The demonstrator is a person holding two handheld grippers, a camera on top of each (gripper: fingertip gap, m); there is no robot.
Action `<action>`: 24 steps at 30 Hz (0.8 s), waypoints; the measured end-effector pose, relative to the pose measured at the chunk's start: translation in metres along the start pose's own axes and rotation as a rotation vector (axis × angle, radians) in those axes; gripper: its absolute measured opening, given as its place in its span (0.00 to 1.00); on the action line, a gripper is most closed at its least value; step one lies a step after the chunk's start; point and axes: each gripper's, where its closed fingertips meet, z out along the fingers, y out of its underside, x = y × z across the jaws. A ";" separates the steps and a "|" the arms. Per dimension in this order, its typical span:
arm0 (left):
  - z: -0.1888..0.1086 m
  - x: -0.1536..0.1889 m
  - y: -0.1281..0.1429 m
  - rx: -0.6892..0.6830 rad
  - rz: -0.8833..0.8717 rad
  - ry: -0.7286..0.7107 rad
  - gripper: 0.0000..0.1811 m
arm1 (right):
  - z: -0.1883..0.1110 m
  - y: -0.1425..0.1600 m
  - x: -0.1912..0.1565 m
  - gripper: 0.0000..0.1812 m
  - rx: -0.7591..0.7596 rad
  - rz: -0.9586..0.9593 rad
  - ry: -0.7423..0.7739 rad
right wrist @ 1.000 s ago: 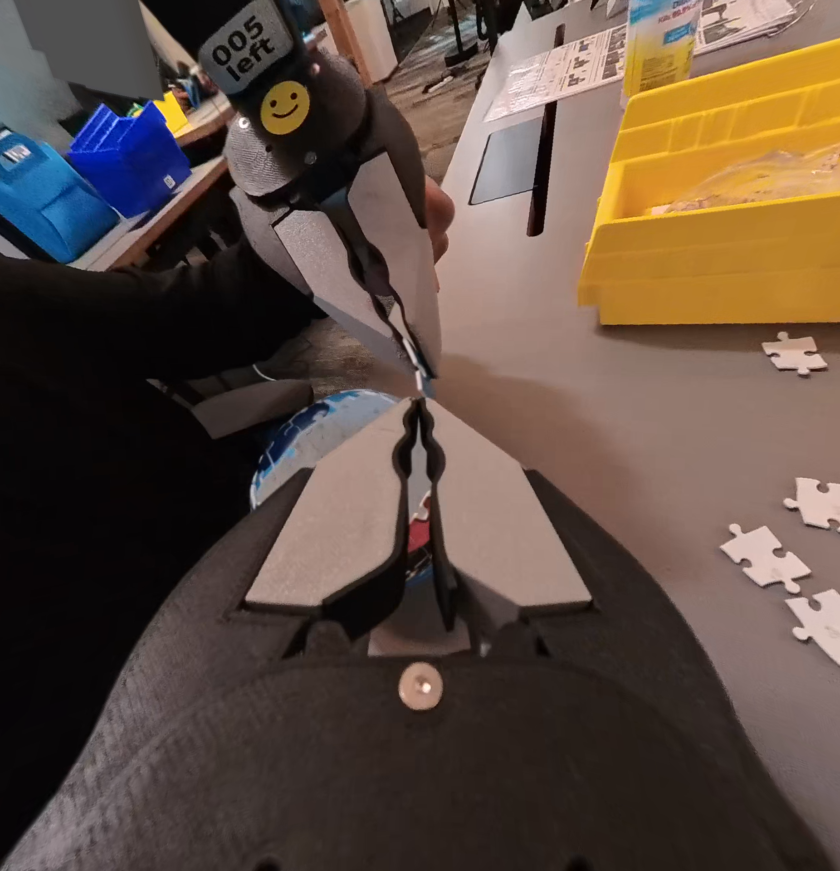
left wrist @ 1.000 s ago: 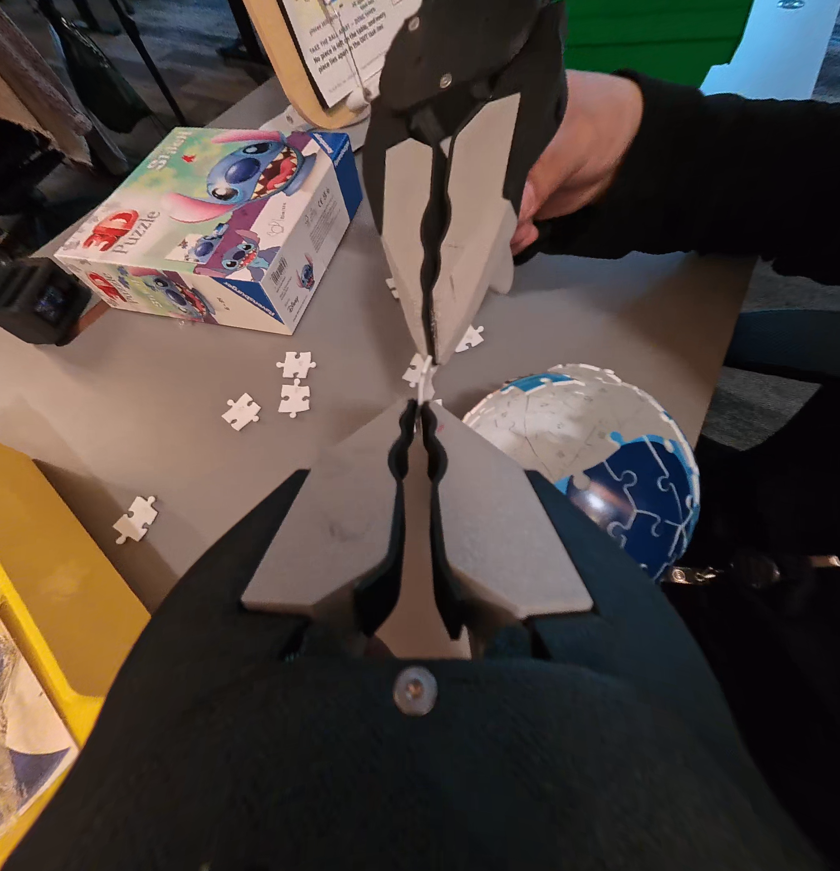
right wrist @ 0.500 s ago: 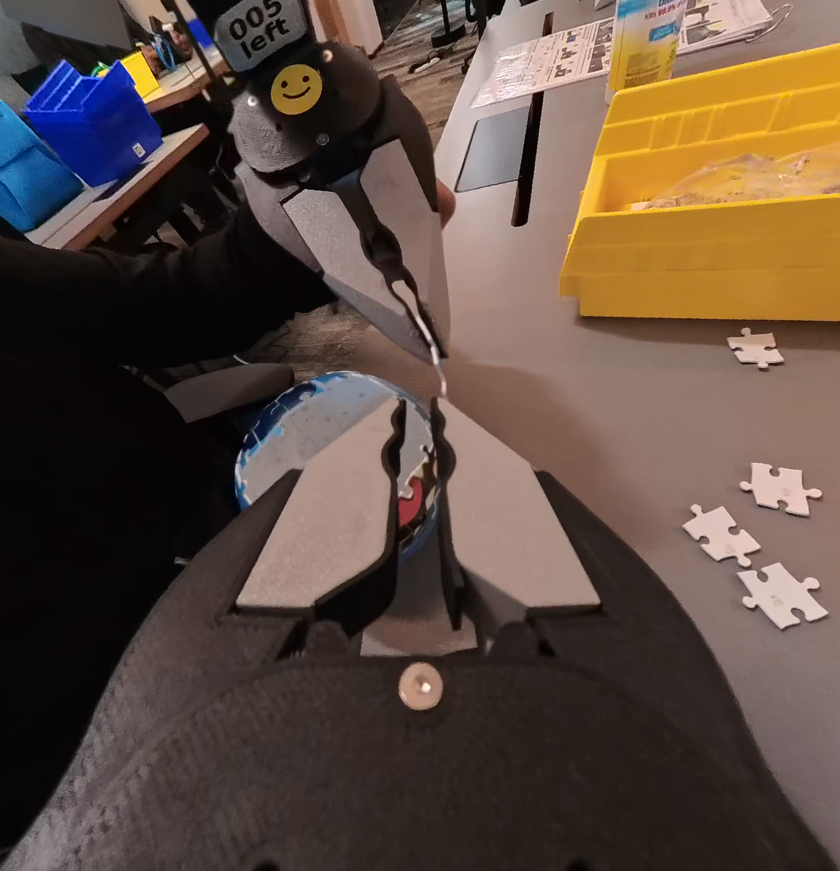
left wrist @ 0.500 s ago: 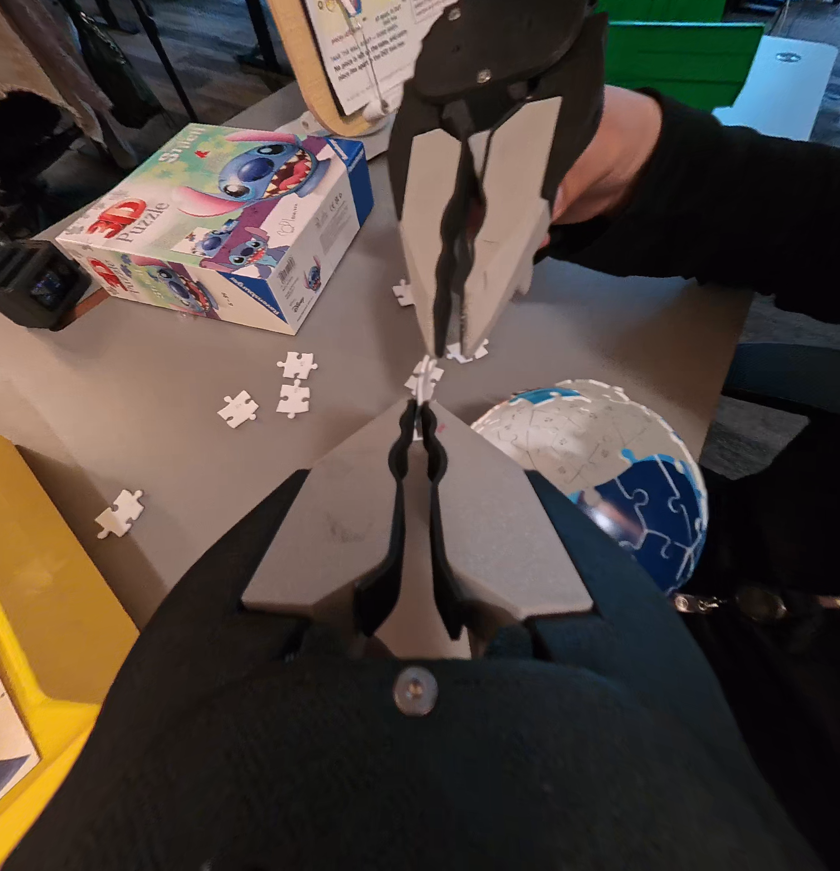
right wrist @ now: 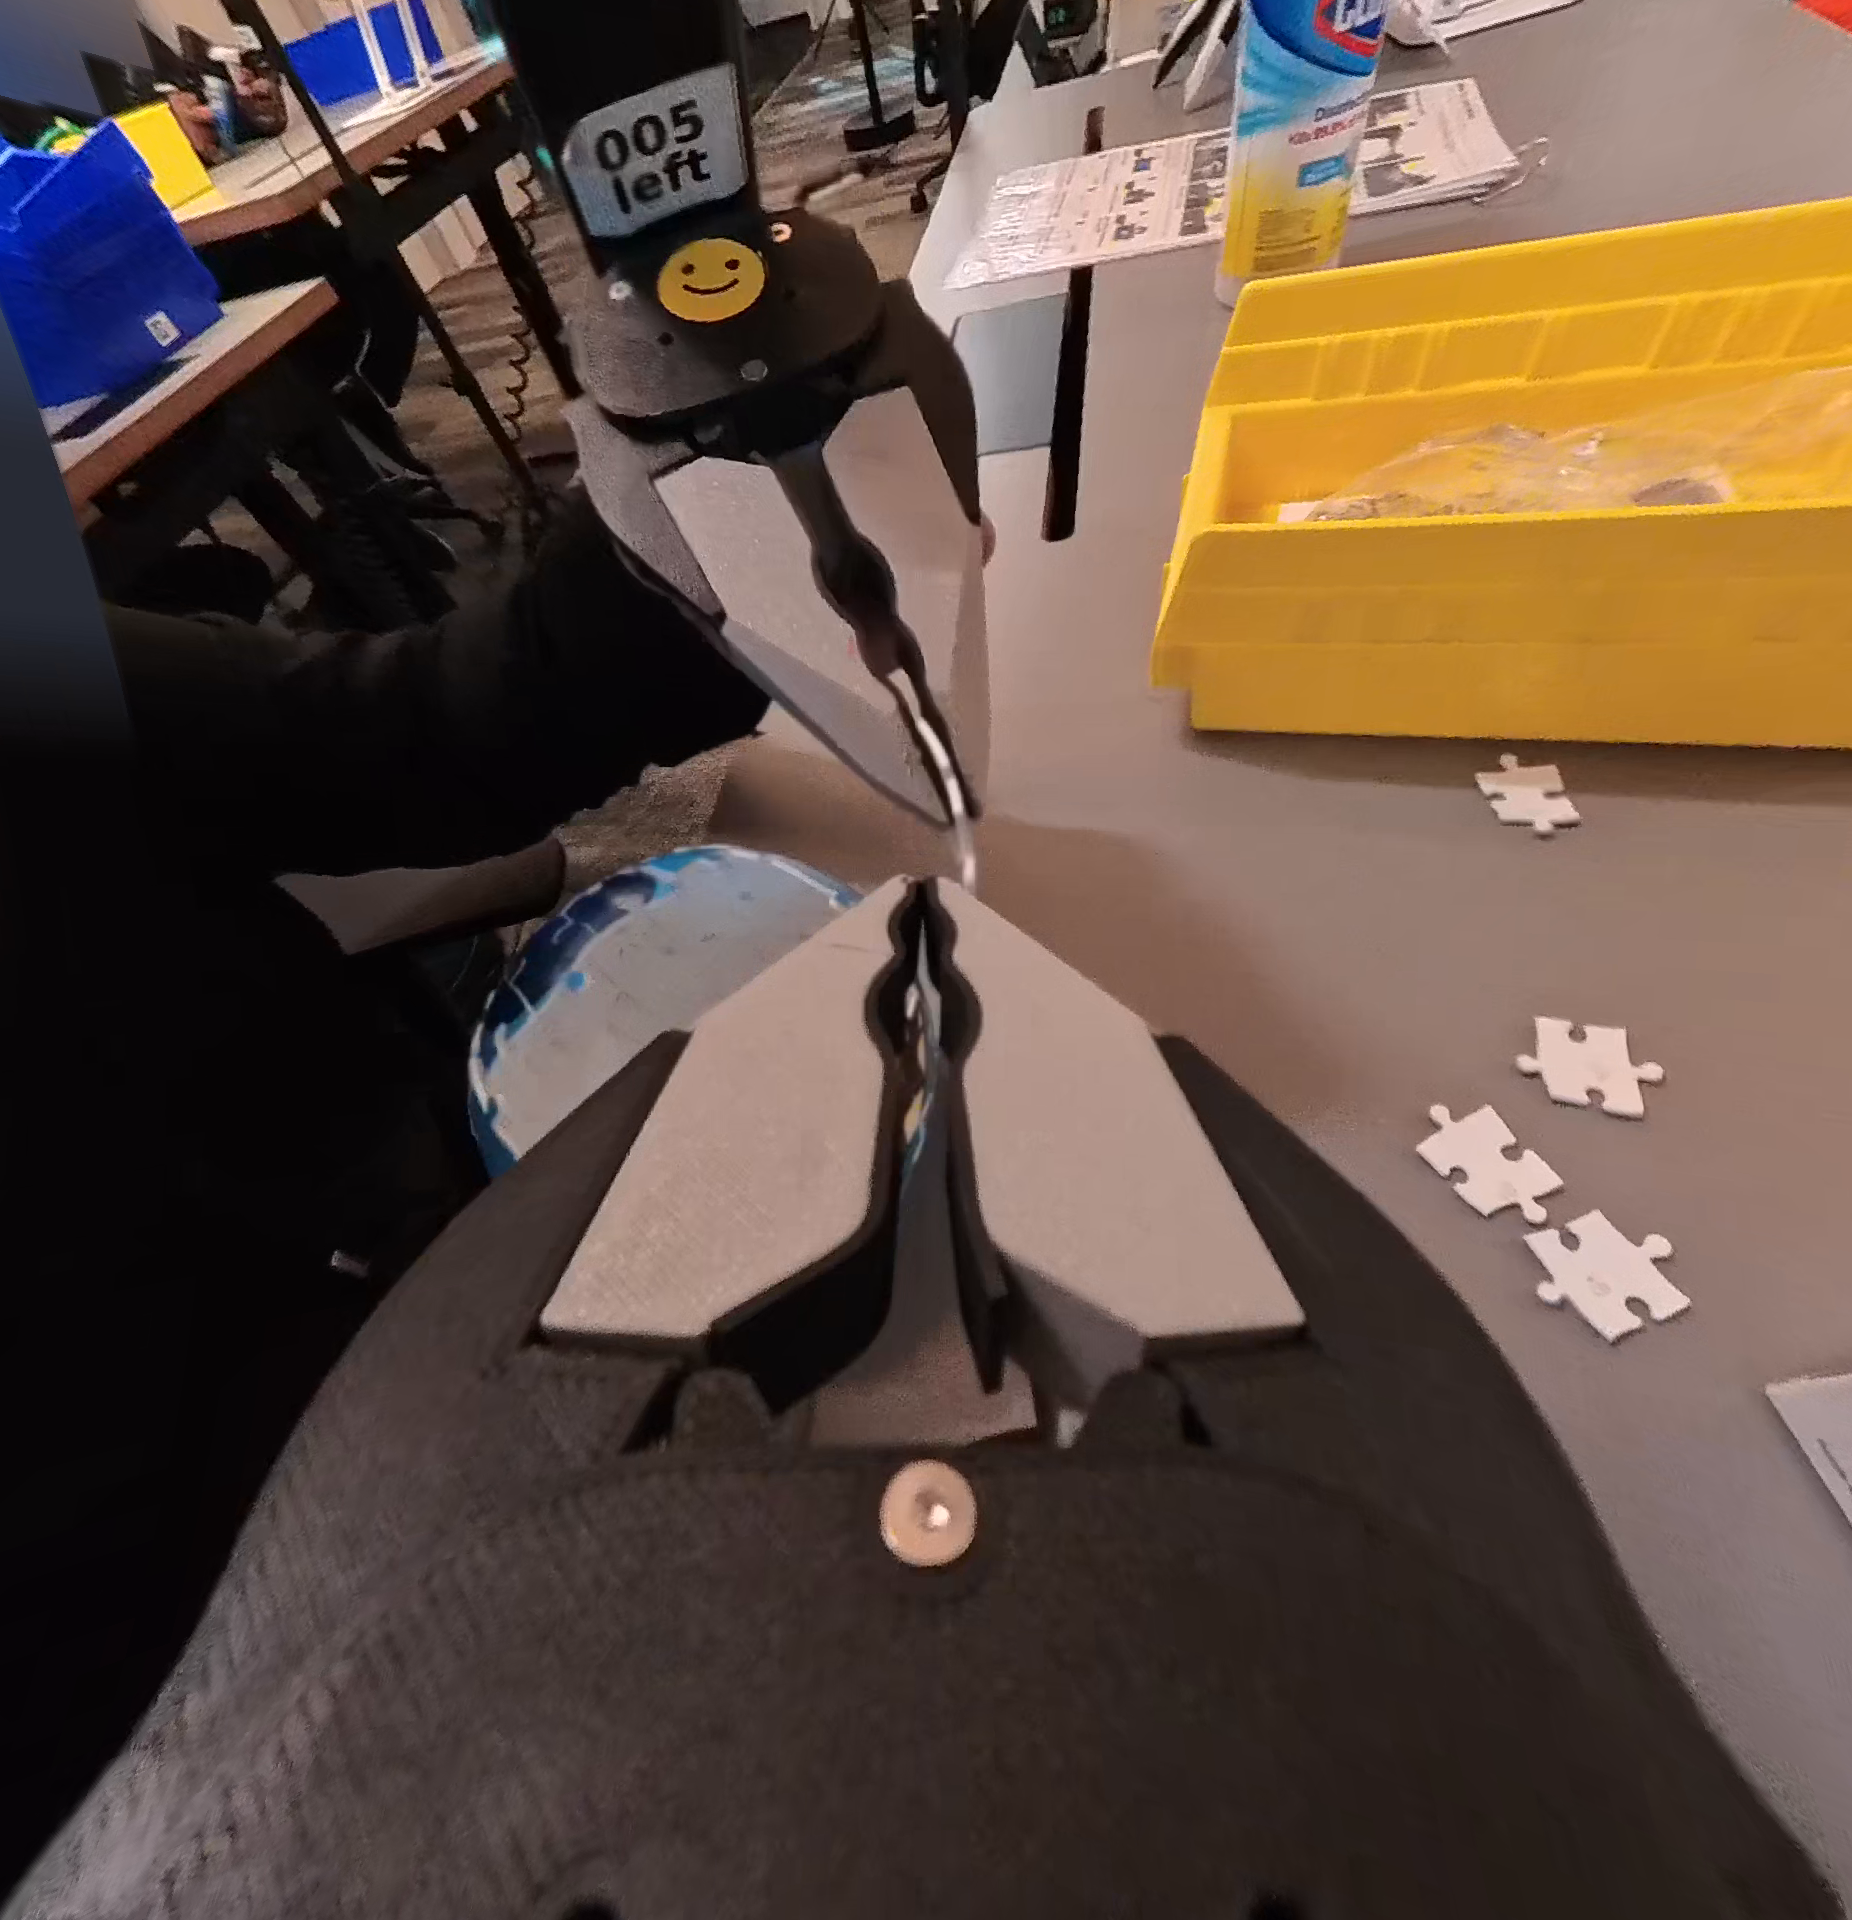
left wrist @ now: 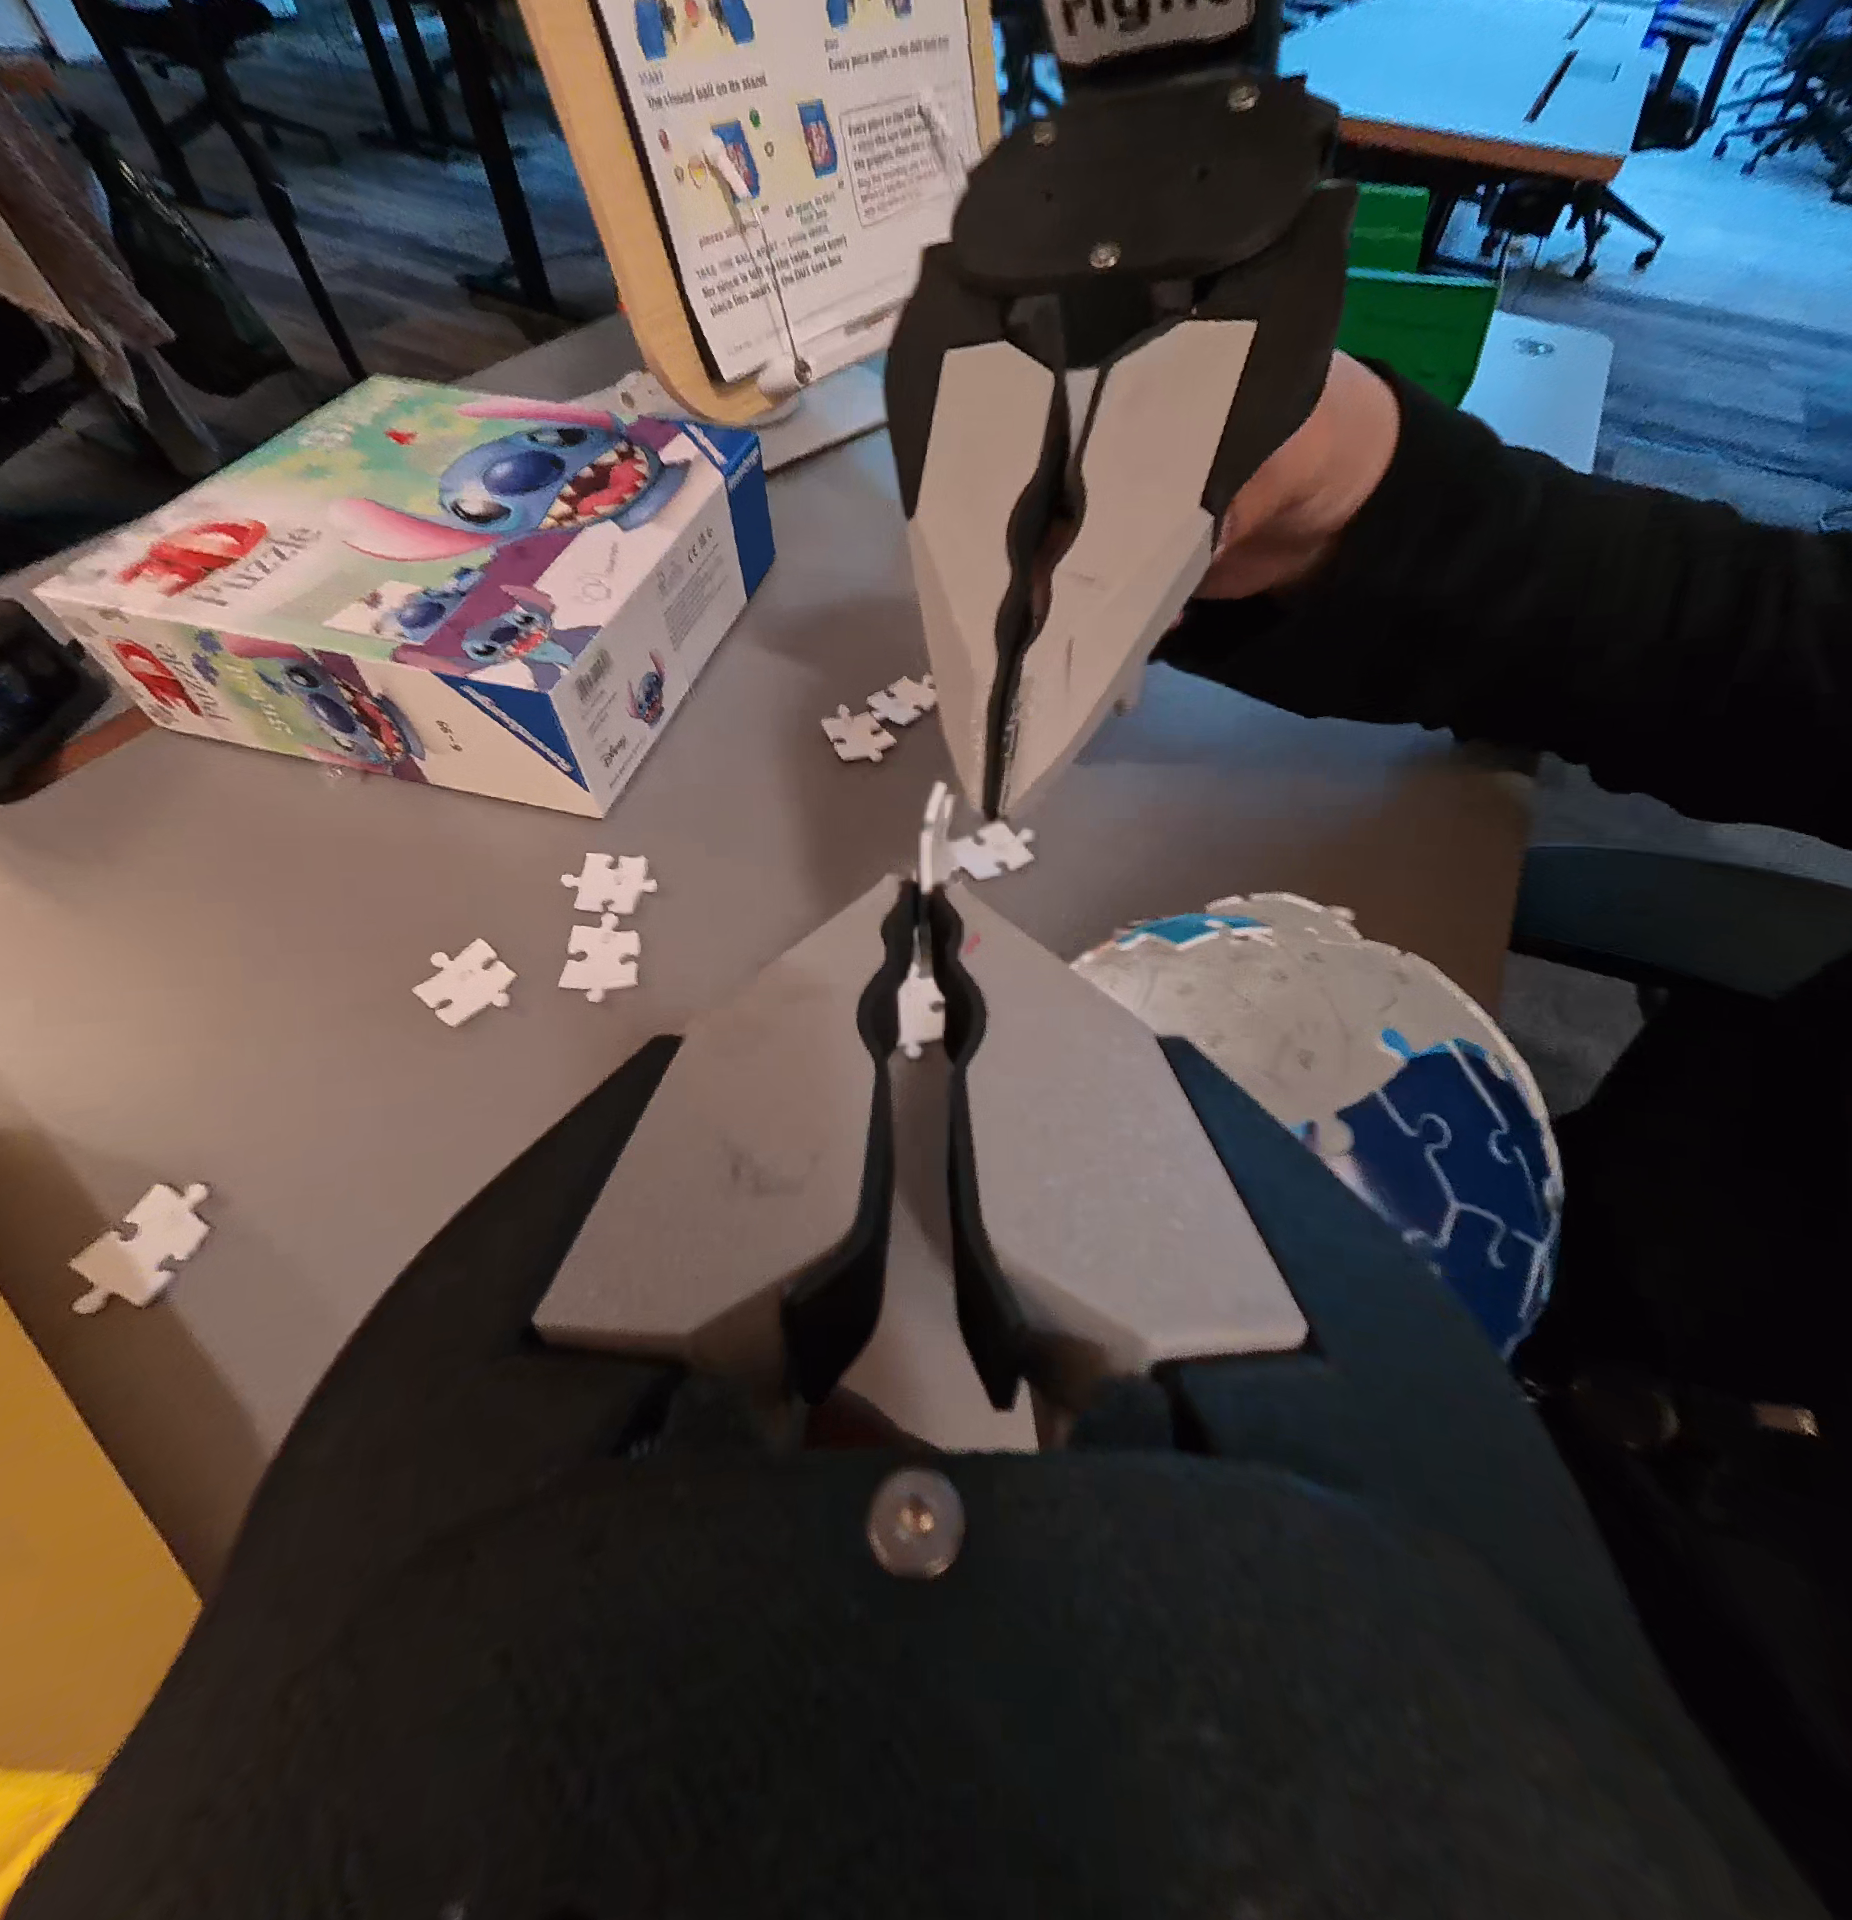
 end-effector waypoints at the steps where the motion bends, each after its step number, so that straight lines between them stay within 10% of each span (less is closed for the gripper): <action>1: -0.003 -0.004 -0.002 0.026 0.013 -0.009 0.00 | -0.005 0.002 0.000 0.00 0.015 0.013 0.003; 9: -0.005 -0.007 -0.018 0.162 0.011 0.161 0.00 | -0.002 -0.018 0.001 0.15 0.105 0.079 0.023; 16: -0.008 0.005 -0.024 0.220 0.067 0.250 0.00 | 0.013 -0.014 0.001 0.08 0.044 0.058 0.090; 24: -0.005 -0.024 -0.007 0.206 -0.004 0.159 0.00 | -0.040 0.027 -0.008 0.15 -0.013 0.098 0.297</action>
